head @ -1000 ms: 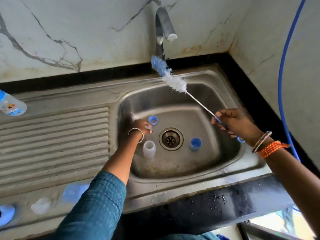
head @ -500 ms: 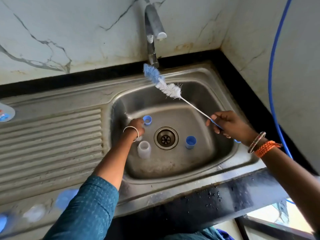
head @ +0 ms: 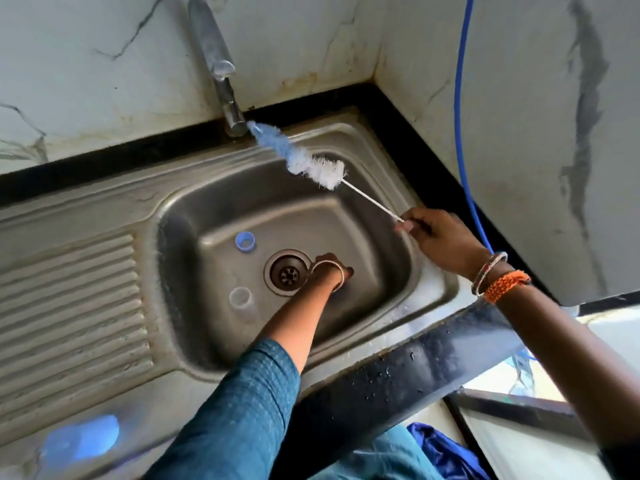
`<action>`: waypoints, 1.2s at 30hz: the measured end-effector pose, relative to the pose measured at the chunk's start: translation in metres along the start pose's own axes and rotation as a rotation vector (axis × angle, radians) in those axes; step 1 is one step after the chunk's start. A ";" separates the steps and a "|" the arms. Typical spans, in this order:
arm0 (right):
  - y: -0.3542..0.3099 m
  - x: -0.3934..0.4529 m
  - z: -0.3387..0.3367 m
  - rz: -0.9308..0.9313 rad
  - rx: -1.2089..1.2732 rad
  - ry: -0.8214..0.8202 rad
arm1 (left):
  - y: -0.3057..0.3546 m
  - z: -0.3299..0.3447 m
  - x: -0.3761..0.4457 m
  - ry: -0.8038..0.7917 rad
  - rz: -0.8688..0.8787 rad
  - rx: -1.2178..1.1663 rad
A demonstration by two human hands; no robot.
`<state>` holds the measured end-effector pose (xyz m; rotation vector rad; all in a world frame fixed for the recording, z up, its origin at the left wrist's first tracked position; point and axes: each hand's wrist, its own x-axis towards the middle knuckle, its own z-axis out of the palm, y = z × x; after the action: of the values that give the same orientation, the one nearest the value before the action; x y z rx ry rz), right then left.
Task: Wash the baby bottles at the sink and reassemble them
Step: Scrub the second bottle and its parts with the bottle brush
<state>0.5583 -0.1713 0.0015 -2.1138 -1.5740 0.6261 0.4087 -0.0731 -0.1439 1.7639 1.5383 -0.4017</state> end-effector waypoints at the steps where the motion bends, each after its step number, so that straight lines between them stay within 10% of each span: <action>1: 0.003 0.002 -0.003 -0.003 0.004 -0.007 | 0.000 0.002 0.000 -0.017 -0.025 -0.042; 9: -0.018 0.009 -0.006 -0.030 0.053 0.043 | -0.039 -0.068 -0.030 -0.382 -0.157 -1.619; 27: -0.071 -0.030 0.009 -0.242 0.237 0.056 | -0.145 -0.133 -0.142 -0.024 0.334 -2.351; 36: -0.034 -0.036 -0.011 -0.292 0.139 -0.005 | -0.176 -0.158 -0.148 0.265 0.304 -2.160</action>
<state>0.5295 -0.1974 0.0343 -1.7407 -1.7444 0.6194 0.1720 -0.0670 0.0034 0.1685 0.8065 1.2666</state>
